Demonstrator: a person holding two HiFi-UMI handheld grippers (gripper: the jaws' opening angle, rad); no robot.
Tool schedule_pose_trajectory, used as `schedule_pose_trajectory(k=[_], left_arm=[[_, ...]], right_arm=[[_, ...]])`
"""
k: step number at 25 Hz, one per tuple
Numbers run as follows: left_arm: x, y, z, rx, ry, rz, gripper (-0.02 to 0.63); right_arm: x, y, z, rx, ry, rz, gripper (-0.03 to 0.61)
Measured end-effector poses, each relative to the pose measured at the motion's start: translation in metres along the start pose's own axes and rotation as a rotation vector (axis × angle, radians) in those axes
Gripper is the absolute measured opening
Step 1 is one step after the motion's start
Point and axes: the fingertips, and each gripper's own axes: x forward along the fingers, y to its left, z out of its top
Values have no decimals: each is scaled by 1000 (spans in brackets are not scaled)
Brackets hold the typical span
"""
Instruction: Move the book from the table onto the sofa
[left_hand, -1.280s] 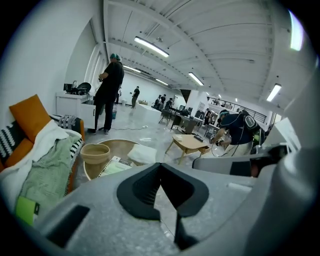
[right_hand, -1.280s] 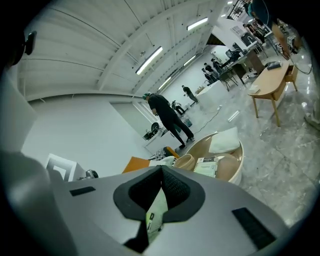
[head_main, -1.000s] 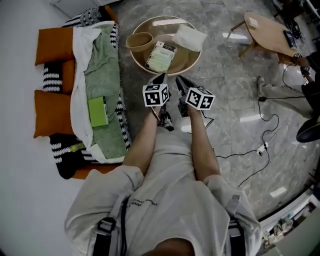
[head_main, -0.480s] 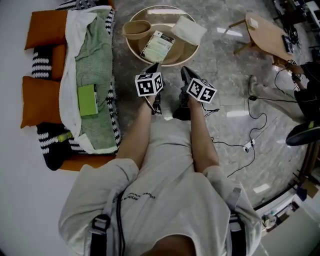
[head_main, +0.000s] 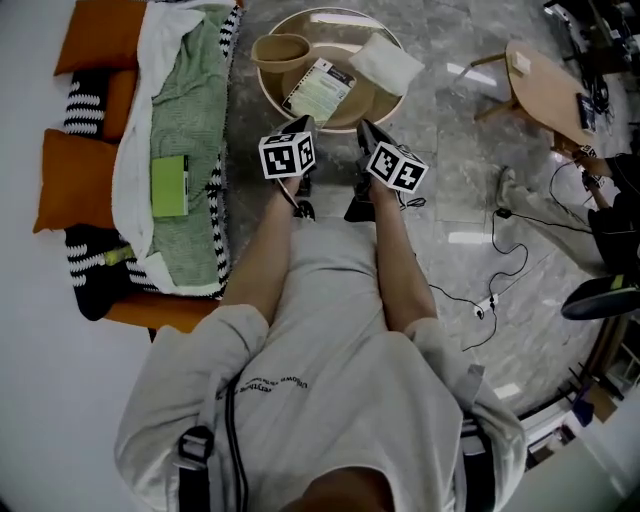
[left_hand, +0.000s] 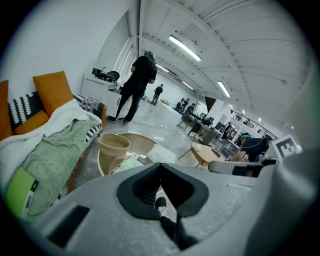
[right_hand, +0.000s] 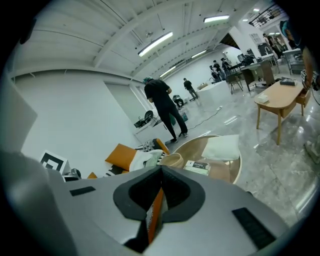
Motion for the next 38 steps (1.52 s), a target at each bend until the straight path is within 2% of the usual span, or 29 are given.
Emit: schedule_pose_trajectory(k=[4,9,12,17,21,23,26,32,38], left_arm=[[11,16,-8,-71,28,63,9],[32,19,11,-118,-13,96,9],[41,22,9,-143,-4,121,9],[29,60,11,-240,-42,234,9],[20,89,29,-335,-130,323,9],[19,99,31,-368,-144,362,9],[18,106,27,-419,-150,421,9],[30,99,33,-495,-206,479,9],[58,81,22,-620,-273,543,9]], right_arm=[[17,-12,15,-57,53,3,6],[42,-17,38,-108,77,47,6],[64,-19,50,-133,110,75,6],[105,-13,48,-165,178,97,6],[139,15,30,-309,292,201,6],[157,25,26,-381,343,251,6],[174,28,20,-436,413,293,6],[182,20,-13,-673,612,383,6],[196,-1,5,-809,668,448,6]])
